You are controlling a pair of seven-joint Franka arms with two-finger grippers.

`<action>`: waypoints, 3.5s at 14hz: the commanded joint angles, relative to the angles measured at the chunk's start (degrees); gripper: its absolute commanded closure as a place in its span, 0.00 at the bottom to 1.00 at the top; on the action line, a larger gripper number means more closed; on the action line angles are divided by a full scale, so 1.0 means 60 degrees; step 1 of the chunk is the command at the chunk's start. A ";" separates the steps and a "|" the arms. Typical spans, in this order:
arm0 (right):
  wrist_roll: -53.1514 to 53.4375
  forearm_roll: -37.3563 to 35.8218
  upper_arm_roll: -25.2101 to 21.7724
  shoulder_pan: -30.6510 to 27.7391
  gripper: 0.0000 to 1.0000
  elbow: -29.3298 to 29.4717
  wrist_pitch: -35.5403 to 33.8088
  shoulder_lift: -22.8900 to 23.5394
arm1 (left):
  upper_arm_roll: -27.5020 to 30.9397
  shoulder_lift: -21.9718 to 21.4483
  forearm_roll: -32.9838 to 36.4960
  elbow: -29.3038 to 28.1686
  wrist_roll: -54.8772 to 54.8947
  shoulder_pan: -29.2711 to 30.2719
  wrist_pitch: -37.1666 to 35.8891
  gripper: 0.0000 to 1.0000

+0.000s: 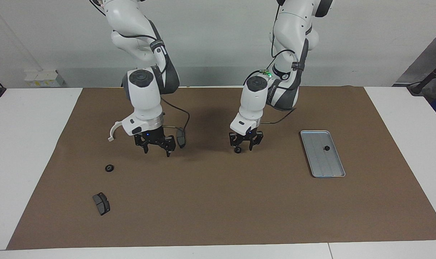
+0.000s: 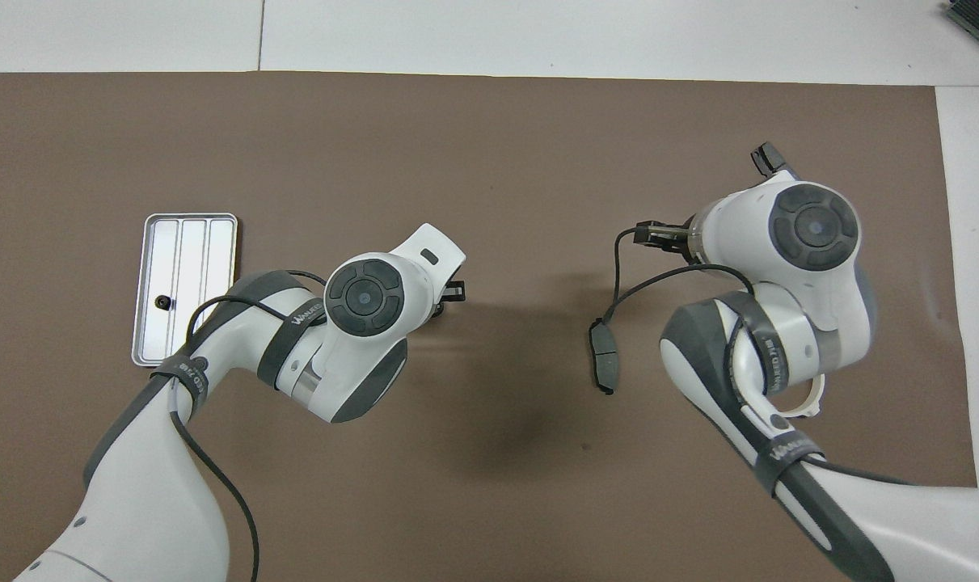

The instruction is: Pick bearing gear from pile to tray

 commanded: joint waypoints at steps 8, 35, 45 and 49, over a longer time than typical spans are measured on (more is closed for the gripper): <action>-0.3330 0.0356 0.0157 -0.2730 0.11 0.0099 0.0733 0.1018 | 0.0163 0.0273 0.0296 -0.0340 -0.0146 -0.0591 0.0084 0.46; -0.1421 0.0796 0.0171 -0.1037 1.00 0.0041 -0.0129 0.0537 | 0.0149 -0.1324 -0.1448 -0.0882 0.7266 0.6000 -0.2245 0.50; 0.3678 0.0695 0.0171 0.3329 1.00 0.2511 -0.0277 0.2201 | 0.0105 -0.1104 -0.1827 0.0332 0.5630 0.5152 -0.2143 0.44; 0.4445 0.0664 0.0157 0.4224 1.00 0.3981 -0.0350 0.3377 | 0.0119 -0.1104 -0.1829 0.0465 0.3887 0.4012 -0.1953 0.35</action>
